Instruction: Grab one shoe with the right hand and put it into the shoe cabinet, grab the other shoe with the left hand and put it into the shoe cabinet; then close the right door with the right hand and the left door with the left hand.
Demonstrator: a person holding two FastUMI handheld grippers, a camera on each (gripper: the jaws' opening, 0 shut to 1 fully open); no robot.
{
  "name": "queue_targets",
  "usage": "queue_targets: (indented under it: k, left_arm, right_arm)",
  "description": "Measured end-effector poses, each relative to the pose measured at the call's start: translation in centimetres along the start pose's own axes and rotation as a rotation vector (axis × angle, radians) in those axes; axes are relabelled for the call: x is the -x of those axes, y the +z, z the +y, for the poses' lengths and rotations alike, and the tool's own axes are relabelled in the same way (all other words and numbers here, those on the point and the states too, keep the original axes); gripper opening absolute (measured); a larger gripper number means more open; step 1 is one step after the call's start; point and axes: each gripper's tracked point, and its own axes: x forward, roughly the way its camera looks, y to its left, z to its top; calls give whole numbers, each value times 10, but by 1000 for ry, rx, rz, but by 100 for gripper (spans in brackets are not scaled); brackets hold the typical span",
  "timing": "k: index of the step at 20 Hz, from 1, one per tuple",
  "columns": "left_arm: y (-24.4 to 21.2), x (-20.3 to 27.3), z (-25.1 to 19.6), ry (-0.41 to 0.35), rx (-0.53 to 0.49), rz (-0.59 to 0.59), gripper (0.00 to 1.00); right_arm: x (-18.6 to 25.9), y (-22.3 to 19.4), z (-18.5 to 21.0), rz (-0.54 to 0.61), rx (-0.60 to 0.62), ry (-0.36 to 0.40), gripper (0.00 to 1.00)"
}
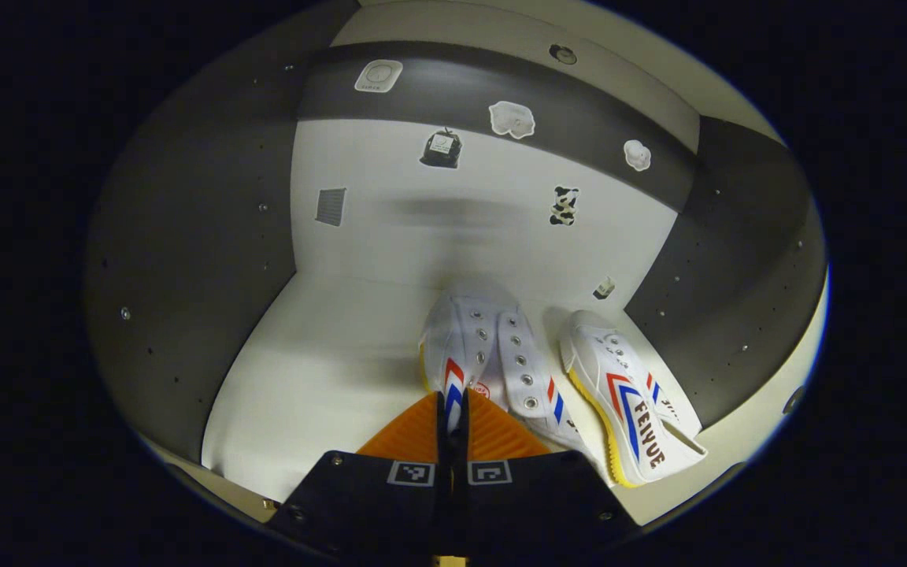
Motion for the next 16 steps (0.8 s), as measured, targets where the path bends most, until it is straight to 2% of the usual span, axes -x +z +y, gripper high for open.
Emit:
queue_targets:
  k: [4,6,9,10,11,12,16]
  left_arm:
    - [-4,-1,5,19,8,15,2]
    - [-4,4,-2,-2,6,14,10]
    - [17,22,-3,14,-36,-74,39]
    - [24,33,-8,14,-52,-109,44]
    - [32,44,-12,11,-61,-151,58]
    - [41,58,-18,5,-66,-191,51]
    - [63,123,-52,-47,-99,-344,50]
  right_arm:
    - [2,1,-3,-2,0,11,28]
    - [5,6,-4,-14,-2,24,28]
    - [13,15,-8,-39,-17,41,28]
    - [16,19,-12,-46,-24,40,28]
    - [19,22,-17,-54,-31,37,28]
    - [23,26,-23,-61,-39,35,28]
    - [36,42,-64,-90,-25,-18,28]
